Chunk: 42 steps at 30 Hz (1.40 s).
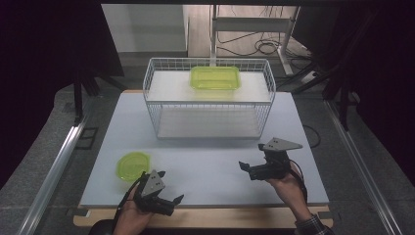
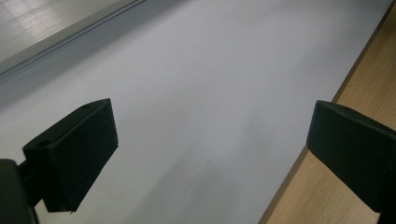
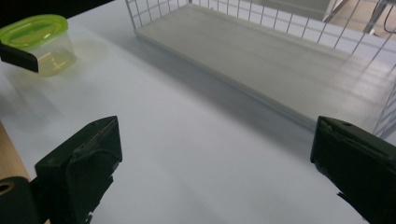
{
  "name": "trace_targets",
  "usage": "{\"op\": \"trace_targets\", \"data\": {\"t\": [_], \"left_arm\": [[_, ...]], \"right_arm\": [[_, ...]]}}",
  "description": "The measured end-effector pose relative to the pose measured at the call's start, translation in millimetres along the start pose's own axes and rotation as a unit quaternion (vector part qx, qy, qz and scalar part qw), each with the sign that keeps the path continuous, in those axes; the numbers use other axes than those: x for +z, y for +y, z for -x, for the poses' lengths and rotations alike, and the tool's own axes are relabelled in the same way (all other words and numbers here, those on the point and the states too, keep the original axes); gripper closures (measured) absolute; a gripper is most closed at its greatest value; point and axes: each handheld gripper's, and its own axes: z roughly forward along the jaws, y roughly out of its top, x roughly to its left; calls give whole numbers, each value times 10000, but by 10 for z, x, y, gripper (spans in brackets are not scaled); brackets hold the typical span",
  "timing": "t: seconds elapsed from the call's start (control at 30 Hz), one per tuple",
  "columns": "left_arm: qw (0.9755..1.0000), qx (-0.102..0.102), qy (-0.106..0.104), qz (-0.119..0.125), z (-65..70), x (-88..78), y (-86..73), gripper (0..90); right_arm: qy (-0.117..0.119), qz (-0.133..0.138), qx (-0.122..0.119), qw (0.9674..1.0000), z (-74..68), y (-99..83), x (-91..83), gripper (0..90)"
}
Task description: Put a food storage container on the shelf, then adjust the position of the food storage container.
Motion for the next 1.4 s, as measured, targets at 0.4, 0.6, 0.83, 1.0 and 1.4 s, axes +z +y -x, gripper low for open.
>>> {"op": "trace_targets", "data": {"t": [0.4, 0.6, 0.83, 1.0, 1.4], "left_arm": [[9997, 103, 63, -191, 26, 34, -1, 17], [9997, 141, 101, -190, 25, 35, -5, 13], [9995, 166, 93, -265, 31, 41, -3, 14], [9985, 87, 255, -469, 42, 53, 2, 14], [9978, -75, 609, -266, -80, -198, 94, 245]], "right_arm": [[-35, -283, -151, 9995, -89, -355, 4, 23], [22, -479, -142, 9987, -126, -480, 40, 23], [102, -695, -214, 9973, -164, -560, 97, 23], [102, -680, -208, 9974, -159, -560, 93, 23], [30, -678, -194, 9975, -108, -564, 86, 23]]}}
